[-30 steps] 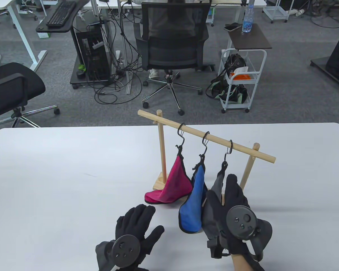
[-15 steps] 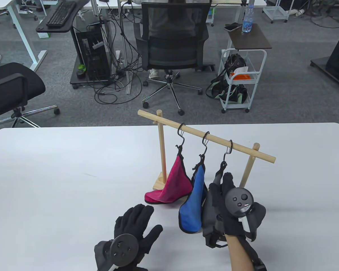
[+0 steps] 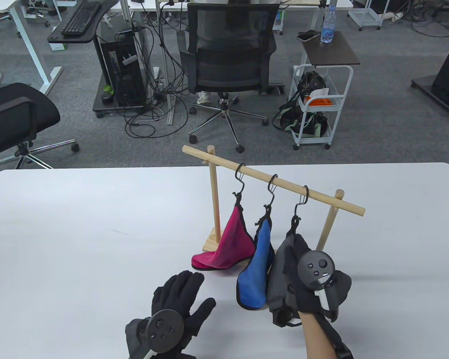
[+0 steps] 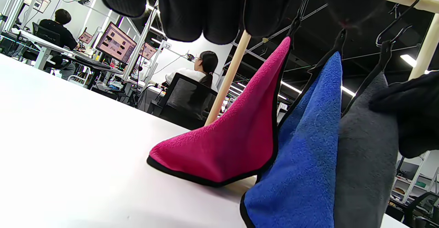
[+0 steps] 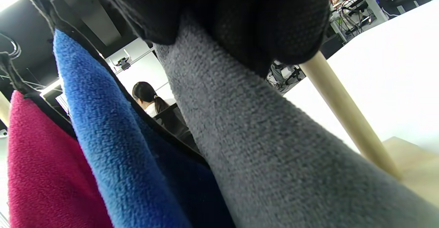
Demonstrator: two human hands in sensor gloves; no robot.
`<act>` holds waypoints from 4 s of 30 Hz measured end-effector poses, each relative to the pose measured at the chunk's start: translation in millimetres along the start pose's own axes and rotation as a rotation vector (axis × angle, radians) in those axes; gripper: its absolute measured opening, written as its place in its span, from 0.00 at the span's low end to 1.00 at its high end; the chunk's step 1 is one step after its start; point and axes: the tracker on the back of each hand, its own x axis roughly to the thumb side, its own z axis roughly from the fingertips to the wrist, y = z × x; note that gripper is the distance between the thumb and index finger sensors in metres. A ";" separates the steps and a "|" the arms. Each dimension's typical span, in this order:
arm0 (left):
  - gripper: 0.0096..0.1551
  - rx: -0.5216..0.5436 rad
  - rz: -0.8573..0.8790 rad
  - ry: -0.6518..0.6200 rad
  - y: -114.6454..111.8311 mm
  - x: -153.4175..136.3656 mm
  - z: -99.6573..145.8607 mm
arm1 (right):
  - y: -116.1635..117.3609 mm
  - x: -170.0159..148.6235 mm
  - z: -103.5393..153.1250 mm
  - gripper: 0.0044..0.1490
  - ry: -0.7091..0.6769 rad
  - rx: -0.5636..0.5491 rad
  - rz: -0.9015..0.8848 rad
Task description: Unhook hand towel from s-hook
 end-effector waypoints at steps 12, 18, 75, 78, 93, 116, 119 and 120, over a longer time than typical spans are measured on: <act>0.41 -0.004 0.003 -0.001 -0.4 -0.1 0.0 | -24.6 6.1 8.1 0.26 -0.036 -0.052 -0.028; 0.41 -0.004 0.003 -0.001 -0.3 -0.5 0.1 | -40.3 6.0 16.4 0.25 -0.062 -0.074 -0.023; 0.41 -0.038 -0.027 0.013 -3.3 0.0 -2.8 | -80.7 -139.3 -13.8 0.23 0.306 -0.159 0.109; 0.41 -0.041 -0.029 0.013 -3.6 0.2 -3.0 | -76.5 -144.4 -15.5 0.23 0.309 -0.157 0.132; 0.41 -0.047 -0.033 0.016 -4.4 0.0 -3.9 | -38.8 -141.7 -18.6 0.24 0.190 0.001 0.457; 0.41 -0.049 -0.021 0.012 -3.9 -1.2 -4.0 | 10.4 -142.5 -16.4 0.34 0.125 0.417 0.659; 0.40 -0.049 -0.020 0.012 -3.9 -1.4 -3.8 | 11.2 -143.0 -16.5 0.35 0.125 0.424 0.658; 0.41 -0.049 -0.020 0.012 -3.9 -1.5 -3.9 | 11.1 -143.0 -16.9 0.35 0.122 0.419 0.656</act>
